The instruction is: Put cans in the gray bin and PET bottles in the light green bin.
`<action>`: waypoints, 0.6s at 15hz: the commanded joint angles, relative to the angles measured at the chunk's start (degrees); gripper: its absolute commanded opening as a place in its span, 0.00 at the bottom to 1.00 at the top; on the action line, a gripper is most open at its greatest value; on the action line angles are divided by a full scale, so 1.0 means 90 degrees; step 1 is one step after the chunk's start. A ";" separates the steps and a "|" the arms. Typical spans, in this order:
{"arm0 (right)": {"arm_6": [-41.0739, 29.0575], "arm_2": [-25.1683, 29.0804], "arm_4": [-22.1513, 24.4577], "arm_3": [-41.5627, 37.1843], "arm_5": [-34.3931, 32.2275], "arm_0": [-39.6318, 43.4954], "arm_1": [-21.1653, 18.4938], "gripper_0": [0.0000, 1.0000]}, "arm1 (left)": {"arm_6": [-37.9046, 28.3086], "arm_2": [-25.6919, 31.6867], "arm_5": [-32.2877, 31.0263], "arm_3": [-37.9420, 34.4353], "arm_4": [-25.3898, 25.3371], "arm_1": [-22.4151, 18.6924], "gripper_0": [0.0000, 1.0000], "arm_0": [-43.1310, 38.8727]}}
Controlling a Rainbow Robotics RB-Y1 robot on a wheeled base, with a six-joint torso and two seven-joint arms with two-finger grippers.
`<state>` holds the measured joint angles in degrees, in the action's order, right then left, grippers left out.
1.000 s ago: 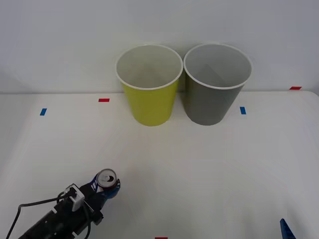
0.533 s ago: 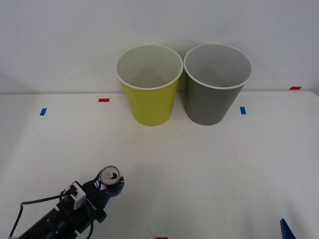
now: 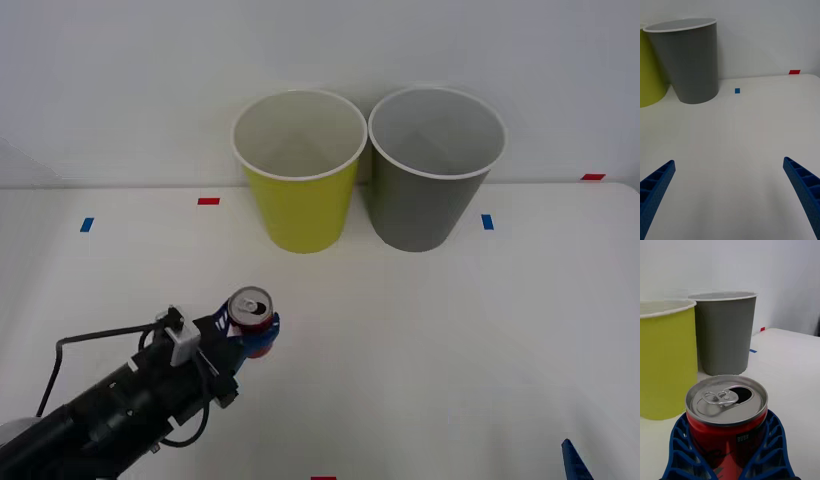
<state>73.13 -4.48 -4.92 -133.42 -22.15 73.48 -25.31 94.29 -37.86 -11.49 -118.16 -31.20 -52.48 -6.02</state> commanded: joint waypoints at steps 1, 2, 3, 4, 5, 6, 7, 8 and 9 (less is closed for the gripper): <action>0.0000 0.0000 0.0000 0.0000 0.0000 0.0000 0.0000 1.00 | -0.0106 0.0916 0.1892 -0.1382 -0.0079 0.0108 0.00 -0.0210; 0.0000 0.0000 0.0000 0.0000 0.0000 0.0000 0.0000 1.00 | -0.0115 0.1306 0.2712 -0.1890 -0.0108 0.0265 0.00 -0.0385; 0.0000 0.0000 0.0000 0.0000 0.0000 0.0000 0.0000 1.00 | -0.0115 0.1590 0.3278 -0.2242 -0.0137 0.0392 0.00 -0.0483; 0.0000 0.0000 0.0000 0.0000 0.0000 0.0000 0.0000 1.00 | -0.0106 0.1824 0.3757 -0.2505 -0.0167 0.0509 0.00 -0.0542; 0.0000 0.0000 0.0000 0.0000 0.0000 0.0000 0.0000 1.00 | -0.0076 0.2088 0.4314 -0.2759 -0.0235 0.0685 0.00 -0.0551; 0.0000 0.0000 0.0000 0.0000 0.0000 0.0000 0.0000 1.00 | -0.0027 0.2342 0.4753 -0.2955 -0.0372 0.0851 0.00 -0.0542; 0.0000 0.0000 0.0000 0.0000 0.0000 0.0000 0.0000 1.00 | 0.0041 0.2576 0.5095 -0.3101 -0.0674 0.0997 0.00 -0.0542; 0.0000 0.0000 0.0000 0.0000 0.0000 0.0000 0.0000 1.00 | 0.0412 0.2986 0.5681 -0.3316 -0.1133 0.1222 0.00 -0.0512; 0.0000 0.0000 0.0000 0.0000 0.0000 0.0000 0.0000 1.00 | 0.0725 0.3328 0.6140 -0.3453 -0.1504 0.1417 0.00 -0.0463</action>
<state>73.13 -4.48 -4.92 -133.42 -22.15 73.48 -25.31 96.54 -12.78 38.01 -146.46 -39.56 -42.89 -10.59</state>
